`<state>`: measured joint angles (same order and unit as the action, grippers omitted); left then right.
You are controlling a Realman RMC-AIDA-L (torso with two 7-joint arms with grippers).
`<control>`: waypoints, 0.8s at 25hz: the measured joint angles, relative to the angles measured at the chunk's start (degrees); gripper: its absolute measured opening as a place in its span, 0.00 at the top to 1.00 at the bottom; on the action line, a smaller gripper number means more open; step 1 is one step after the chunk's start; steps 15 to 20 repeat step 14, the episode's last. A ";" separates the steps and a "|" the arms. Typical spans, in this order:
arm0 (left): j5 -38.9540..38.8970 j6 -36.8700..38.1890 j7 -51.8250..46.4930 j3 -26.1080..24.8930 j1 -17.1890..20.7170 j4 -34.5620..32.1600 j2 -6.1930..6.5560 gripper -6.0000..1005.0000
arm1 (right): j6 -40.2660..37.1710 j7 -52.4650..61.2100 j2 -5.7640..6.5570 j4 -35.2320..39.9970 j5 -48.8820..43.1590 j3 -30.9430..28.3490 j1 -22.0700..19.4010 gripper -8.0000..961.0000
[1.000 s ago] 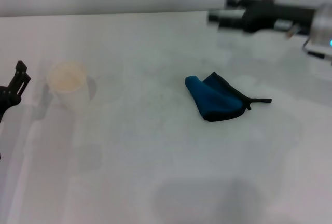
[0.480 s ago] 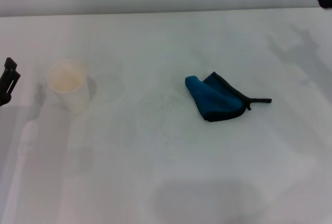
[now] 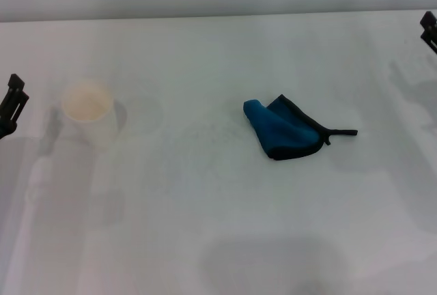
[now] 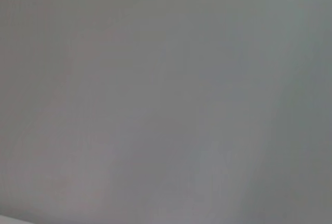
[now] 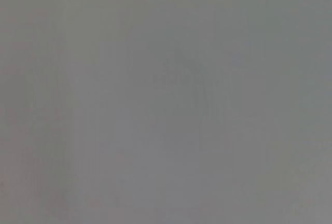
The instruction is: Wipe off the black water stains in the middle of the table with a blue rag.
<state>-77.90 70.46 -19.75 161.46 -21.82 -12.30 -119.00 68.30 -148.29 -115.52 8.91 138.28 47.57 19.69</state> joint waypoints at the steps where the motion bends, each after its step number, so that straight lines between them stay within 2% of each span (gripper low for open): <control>1: -0.02 -0.02 0.03 -0.01 -0.07 0.00 -0.01 0.11 | -0.28 -0.14 0.00 -0.33 0.00 -0.01 0.03 0.09; 20: -0.35 -0.24 0.19 -0.01 -0.99 0.00 -0.31 0.11 | -2.80 -0.41 0.02 -0.77 0.08 -0.11 0.58 0.09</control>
